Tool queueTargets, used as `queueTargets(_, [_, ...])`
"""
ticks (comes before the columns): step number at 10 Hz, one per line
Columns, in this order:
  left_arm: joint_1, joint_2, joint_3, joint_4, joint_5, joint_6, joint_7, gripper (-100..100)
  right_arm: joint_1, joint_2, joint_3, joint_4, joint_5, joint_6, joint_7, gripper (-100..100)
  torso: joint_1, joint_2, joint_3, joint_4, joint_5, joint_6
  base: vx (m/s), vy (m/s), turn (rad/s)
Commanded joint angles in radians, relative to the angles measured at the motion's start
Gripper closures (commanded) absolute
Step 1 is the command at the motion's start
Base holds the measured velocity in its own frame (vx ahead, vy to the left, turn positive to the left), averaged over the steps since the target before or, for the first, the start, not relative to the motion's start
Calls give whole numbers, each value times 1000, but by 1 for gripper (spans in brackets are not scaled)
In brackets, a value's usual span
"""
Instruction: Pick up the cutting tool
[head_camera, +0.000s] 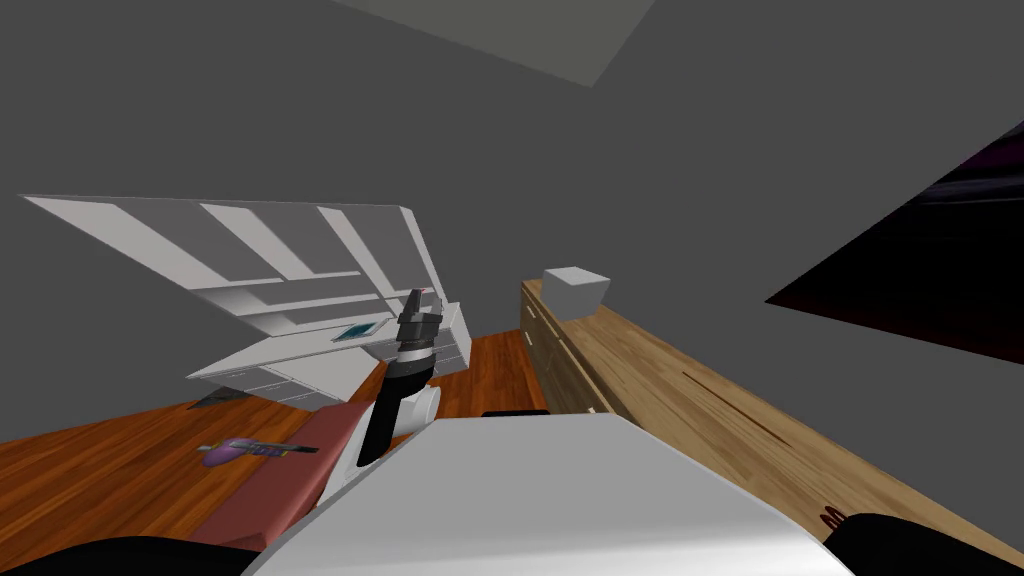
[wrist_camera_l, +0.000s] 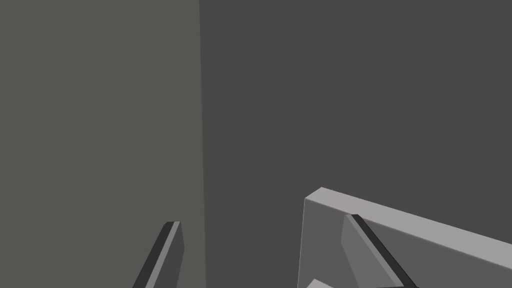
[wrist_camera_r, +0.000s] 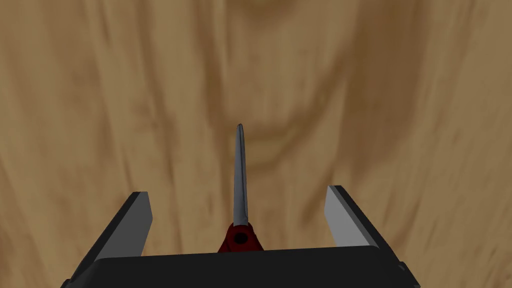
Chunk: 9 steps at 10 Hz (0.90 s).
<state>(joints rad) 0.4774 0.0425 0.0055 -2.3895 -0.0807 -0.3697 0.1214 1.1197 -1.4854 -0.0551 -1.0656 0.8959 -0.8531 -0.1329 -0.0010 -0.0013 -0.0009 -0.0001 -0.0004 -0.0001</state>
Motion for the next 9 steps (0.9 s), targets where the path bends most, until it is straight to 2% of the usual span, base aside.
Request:
queueTargets(1, [0,0,0,0,0,0,0,0,-23,28,26,10,8,15,10,-100,0,0,0,0,0,0,5,-24,57])
queueTargets(2, [0,0,0,0,0,0,0,0,2,19,8,-5,2,14,6,-100,0,0,0,0,0,0,2,-11,9])
queueTargets(3, [0,0,0,0,0,0,0,0,2,21,9,-5,2,18,8,100,1,0,0,0,0,0,0,0,0])
queueTargets(7, [0,0,0,0,0,0,0,0,3,20,9,-6,2,17,8,100,1,1,0,0,0,0,0,0,0])
queueTargets(8, [0,0,0,0,0,0,0,0,3,20,9,-6,2,17,8,0,0,1,0,0,0,0,0,0,0])
queueTargets(9, [0,0,0,0,0,0,0,0,-7,-14,-2,6,0,-11,-5,100,0,1,0,0,0,0,-9,17,-88])
